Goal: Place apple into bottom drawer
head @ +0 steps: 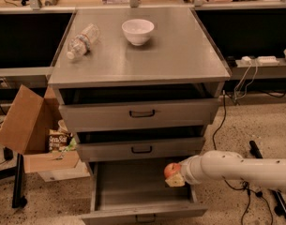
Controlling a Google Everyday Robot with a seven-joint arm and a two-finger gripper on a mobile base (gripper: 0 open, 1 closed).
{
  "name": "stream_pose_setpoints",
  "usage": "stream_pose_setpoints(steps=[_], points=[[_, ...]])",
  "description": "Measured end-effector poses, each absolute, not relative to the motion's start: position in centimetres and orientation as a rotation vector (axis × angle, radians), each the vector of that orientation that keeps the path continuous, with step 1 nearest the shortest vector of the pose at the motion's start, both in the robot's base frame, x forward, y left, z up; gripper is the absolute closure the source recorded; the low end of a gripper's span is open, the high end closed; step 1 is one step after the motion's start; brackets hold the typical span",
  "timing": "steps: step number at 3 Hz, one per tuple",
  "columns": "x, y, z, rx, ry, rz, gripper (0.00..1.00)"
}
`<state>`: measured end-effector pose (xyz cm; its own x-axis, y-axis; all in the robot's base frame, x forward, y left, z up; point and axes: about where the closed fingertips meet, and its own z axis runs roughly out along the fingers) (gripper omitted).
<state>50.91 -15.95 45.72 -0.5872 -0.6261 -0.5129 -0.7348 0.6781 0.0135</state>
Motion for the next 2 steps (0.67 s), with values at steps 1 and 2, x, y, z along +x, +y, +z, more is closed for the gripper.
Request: stream_pose_setpoints(steps=[1,2], points=[[50.9,-15.9,40.5,-0.937,2.429,0.371,1.00],[49.7,-15.4,37.9,-0.925,2.460,0.416,1.00]])
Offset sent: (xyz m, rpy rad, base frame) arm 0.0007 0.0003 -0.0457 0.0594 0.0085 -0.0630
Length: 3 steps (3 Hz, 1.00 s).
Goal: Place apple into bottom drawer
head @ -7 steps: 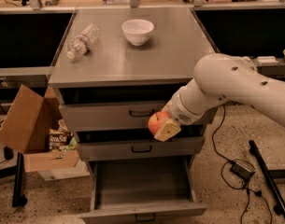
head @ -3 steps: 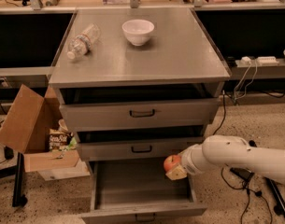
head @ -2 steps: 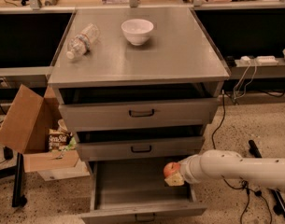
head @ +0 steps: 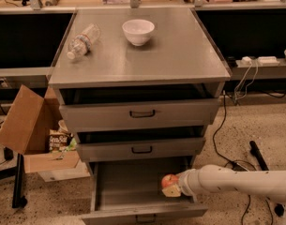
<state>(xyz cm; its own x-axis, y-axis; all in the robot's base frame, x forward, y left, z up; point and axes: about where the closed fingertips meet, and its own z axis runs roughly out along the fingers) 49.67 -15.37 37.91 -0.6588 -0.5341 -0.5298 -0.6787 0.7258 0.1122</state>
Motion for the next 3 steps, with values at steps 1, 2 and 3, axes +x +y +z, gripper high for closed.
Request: stream_pose_setpoints(steps=[1,2,3], points=[[49.8,-15.4,37.3,-0.923,2.470,0.420,1.00],[50.1,-15.9,34.3,-0.945,2.479,0.470,1.00],[51.4,-15.9,29.9,-0.981,2.499,0.530,1.00]])
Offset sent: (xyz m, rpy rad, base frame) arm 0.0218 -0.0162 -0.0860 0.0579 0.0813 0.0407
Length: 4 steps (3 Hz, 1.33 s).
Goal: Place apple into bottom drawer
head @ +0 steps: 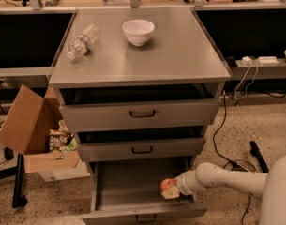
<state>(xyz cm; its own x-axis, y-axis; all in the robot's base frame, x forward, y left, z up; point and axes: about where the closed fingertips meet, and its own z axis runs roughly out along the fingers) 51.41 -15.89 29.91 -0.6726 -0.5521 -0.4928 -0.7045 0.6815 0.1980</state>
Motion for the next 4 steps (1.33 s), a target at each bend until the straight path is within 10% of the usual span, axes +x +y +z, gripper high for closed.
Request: stream_pose_setpoints(steps=[2,4], points=[[53.5,-14.3,22.9,-1.074,2.553,0.617,1.00],[53.6,-12.3,18.7,-1.186,2.603,0.619,0.59]])
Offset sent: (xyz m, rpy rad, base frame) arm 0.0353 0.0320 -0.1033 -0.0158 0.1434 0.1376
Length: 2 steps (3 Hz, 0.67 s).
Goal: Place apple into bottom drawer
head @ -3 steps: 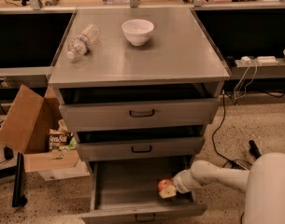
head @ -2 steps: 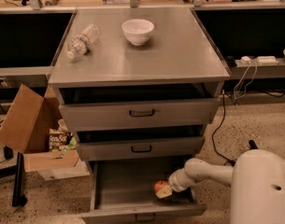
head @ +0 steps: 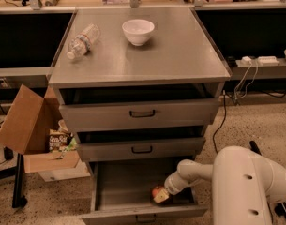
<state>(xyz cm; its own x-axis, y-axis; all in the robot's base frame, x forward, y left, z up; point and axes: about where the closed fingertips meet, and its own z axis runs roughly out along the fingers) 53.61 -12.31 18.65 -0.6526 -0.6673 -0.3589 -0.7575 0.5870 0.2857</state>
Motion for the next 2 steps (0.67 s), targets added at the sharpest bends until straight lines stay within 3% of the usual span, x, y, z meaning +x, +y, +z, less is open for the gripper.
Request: stream_pose_setpoints(steps=[2], points=[[53.3,-11.9,16.2,-1.192,2.626,0.690,0.12]])
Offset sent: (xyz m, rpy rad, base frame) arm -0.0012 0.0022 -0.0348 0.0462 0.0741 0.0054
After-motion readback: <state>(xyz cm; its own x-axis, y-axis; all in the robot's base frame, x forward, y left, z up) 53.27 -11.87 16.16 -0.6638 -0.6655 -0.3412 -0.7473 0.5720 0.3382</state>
